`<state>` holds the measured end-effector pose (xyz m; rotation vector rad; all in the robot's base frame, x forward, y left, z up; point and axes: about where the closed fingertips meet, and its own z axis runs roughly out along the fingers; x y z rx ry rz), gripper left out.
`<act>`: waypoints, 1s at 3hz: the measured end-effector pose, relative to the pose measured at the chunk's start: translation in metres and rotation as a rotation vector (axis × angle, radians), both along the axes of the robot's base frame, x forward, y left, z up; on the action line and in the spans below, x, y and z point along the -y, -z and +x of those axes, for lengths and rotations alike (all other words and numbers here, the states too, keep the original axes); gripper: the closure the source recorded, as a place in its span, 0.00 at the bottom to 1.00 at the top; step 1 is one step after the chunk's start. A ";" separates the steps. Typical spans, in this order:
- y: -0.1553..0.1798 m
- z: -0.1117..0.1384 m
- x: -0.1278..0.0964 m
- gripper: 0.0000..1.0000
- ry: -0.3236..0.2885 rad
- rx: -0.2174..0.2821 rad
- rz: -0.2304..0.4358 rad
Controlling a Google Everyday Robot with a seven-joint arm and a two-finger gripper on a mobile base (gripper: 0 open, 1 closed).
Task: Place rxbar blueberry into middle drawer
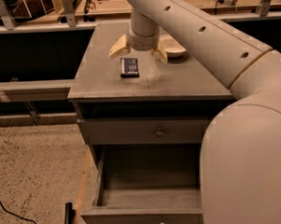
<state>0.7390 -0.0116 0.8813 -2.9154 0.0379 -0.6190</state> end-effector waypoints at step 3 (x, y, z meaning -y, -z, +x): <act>0.045 0.043 -0.027 0.17 -0.093 -0.045 -0.018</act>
Offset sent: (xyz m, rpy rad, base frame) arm 0.0539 0.0242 -0.0425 -0.0179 0.0235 0.0645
